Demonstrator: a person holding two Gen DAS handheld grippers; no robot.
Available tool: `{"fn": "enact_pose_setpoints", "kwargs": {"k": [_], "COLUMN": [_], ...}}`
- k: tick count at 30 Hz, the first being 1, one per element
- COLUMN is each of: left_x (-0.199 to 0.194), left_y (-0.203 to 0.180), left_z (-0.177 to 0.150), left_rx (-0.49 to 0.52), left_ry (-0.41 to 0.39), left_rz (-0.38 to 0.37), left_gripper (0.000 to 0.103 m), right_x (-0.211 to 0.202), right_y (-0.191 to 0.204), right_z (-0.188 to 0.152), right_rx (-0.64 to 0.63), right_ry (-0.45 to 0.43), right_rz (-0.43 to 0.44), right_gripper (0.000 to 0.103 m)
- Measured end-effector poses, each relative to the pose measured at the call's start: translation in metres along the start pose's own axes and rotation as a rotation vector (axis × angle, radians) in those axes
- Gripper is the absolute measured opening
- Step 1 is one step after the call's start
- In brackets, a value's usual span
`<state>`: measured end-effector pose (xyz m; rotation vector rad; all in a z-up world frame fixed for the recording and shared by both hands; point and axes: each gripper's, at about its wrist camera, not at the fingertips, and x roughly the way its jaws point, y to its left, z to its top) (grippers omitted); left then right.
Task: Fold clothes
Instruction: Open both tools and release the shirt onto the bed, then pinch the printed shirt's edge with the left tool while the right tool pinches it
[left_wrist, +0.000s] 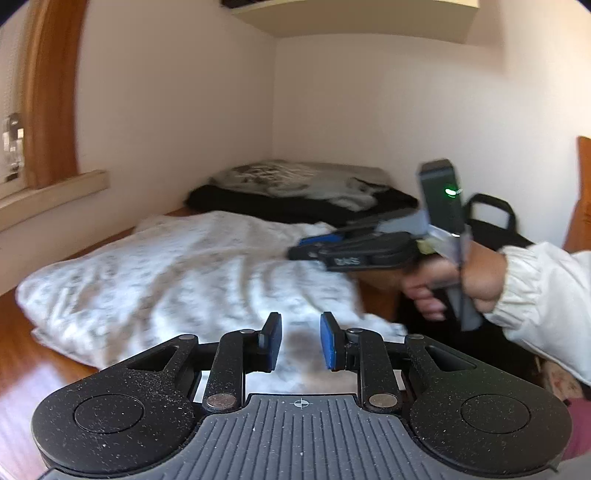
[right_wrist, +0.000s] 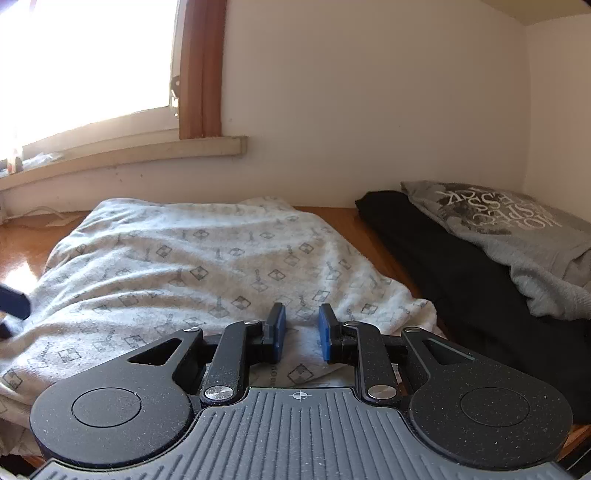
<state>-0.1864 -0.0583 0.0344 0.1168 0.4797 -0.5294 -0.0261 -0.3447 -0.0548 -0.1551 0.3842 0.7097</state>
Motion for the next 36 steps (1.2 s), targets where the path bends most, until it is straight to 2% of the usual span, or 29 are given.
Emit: {"fn": "enact_pose_setpoints", "kwargs": {"k": [4, 9, 11, 12, 13, 16, 18, 20, 22, 24, 26, 29, 31, 36], "left_x": [0.011, 0.01, 0.002, -0.003, -0.009, -0.019, -0.016, -0.014, -0.009, -0.002, 0.003, 0.011, 0.017, 0.016], "left_y": [-0.01, -0.002, 0.006, 0.013, 0.023, 0.067, 0.105, 0.143, 0.171, 0.196, 0.205, 0.217, 0.226, 0.227], "left_z": [-0.011, -0.01, -0.005, -0.002, 0.0, 0.004, 0.003, -0.001, -0.006, -0.011, -0.011, -0.011, -0.011, -0.007], "left_rx": [0.029, -0.002, -0.015, -0.03, -0.053, -0.141, -0.244, -0.357, -0.467, -0.583, -0.638, -0.714, -0.765, -0.722], "left_ry": [0.021, 0.019, 0.024, 0.011, -0.008, -0.035, -0.025, -0.007, 0.009, 0.027, 0.033, 0.042, 0.047, 0.063], "left_rz": [0.022, -0.005, -0.027, -0.026, -0.012, 0.033, 0.09, 0.146, 0.146, 0.126, 0.106, 0.076, 0.056, 0.101], "left_gripper": [0.025, 0.025, 0.028, 0.036, 0.043, 0.043, 0.044, 0.051, 0.059, 0.059, 0.059, 0.063, 0.063, 0.063], "right_x": [-0.001, -0.001, 0.0, 0.0, 0.0, 0.003, 0.014, 0.032, 0.056, 0.082, 0.103, 0.131, 0.15, 0.178], "right_y": [0.001, 0.001, -0.001, -0.001, -0.002, -0.007, -0.013, -0.021, -0.03, -0.042, -0.049, -0.058, -0.063, -0.067], "right_z": [-0.002, 0.001, 0.009, 0.013, 0.017, 0.035, 0.052, 0.069, 0.084, 0.095, 0.1, 0.106, 0.11, 0.113], "right_rx": [-0.003, -0.012, -0.026, -0.033, -0.039, -0.062, -0.074, -0.071, -0.052, -0.001, 0.031, 0.068, 0.093, 0.107], "right_ry": [-0.011, 0.001, 0.026, 0.038, 0.05, 0.068, 0.084, 0.1, 0.125, 0.173, 0.219, 0.283, 0.327, 0.392], "right_rz": [-0.004, 0.0, 0.017, 0.026, 0.035, 0.069, 0.099, 0.128, 0.154, 0.195, 0.232, 0.283, 0.317, 0.39], "right_gripper": [0.021, 0.021, 0.021, 0.022, 0.022, 0.027, 0.04, 0.05, 0.052, 0.057, 0.058, 0.068, 0.068, 0.068]}}
